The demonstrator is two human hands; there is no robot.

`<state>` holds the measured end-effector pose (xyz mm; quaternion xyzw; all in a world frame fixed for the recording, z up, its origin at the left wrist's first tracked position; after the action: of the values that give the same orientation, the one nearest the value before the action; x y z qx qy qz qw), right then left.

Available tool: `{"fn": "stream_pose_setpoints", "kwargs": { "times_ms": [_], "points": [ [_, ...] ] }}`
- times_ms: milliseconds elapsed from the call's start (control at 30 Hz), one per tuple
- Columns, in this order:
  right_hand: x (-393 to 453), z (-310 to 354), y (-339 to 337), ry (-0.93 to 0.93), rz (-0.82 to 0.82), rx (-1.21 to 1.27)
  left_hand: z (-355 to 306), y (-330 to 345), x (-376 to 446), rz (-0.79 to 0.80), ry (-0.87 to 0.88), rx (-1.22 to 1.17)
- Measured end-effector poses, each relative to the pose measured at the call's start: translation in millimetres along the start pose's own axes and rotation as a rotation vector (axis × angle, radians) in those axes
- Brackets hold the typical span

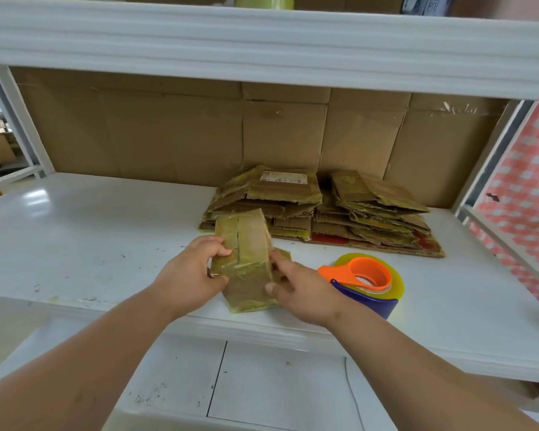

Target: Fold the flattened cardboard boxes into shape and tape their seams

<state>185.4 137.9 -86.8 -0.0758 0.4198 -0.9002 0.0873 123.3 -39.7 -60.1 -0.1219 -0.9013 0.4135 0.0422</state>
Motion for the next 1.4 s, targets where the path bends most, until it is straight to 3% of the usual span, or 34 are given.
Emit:
{"fn": "stream_pose_setpoints", "kwargs": {
  "times_ms": [167, 367, 467, 533, 600, 700, 867, 967, 1033, 1167, 1267, 1400],
  "points": [
    [16.7, 19.2, 0.7, -0.086, 0.002, -0.106, 11.0, -4.2, -1.9, 0.134, -0.313, -0.299],
    [27.4, 50.7, 14.6, -0.203, 0.103, -0.261, 50.0, -2.2, -7.9, 0.138, -0.593, -0.634],
    [30.7, 48.1, 4.6, -0.146, -0.039, -0.288, 65.5, -3.2, -11.4, 0.191, -0.632, -0.775],
    [29.8, 36.2, -10.2, 0.002, -0.226, -0.218, 75.1, -8.6, -10.7, 0.193, -0.632, -0.872],
    [27.2, 20.0, -15.0, 0.185, -0.326, 0.013, 85.3, -15.4, -7.1, 0.194, -0.639, -0.987],
    [34.1, 16.2, 8.9, 0.308, -0.239, 0.35, 93.9, -23.3, 0.4, 0.227, -0.611, -1.082],
    [62.8, 47.7, 42.4, 0.318, -0.233, 0.654, 103.1, -33.8, 8.0, 0.369, -0.534, -1.012],
    [83.8, 64.0, 47.5, 0.309, -0.364, 0.791, 118.1, -47.1, 11.6, 0.446, -0.496, -0.824],
    [98.6, 70.9, 47.4, 0.283, -0.471, 0.855, 129.7, -63.4, 17.5, 0.403, -0.465, -0.749],
    [121.6, 81.6, 47.4, 0.211, -0.566, 0.641, 159.9, -115.7, 35.6, 0.139, -0.402, -0.827],
    [138.9, 96.4, 54.3, 0.152, -0.551, 0.423, 180.2, -138.6, 47.8, 0.099, -0.344, -0.755],
    [170.7, 112.6, 67.8, 0.071, -0.488, 0.317, 210.9, -152.5, 64.8, 0.023, -0.36, -0.626]
  ]
}}
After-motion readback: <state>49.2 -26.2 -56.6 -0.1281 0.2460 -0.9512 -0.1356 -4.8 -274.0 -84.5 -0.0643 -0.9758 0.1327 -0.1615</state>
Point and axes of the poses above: each hand's wrist, its own x-axis towards the middle knuckle, its own y-axis out of the palm, z = x × y, the point moved 8 cm from there along x, towards the middle knuckle, and after that the axes turned 13 degrees about -y, right-handed, at the moved point
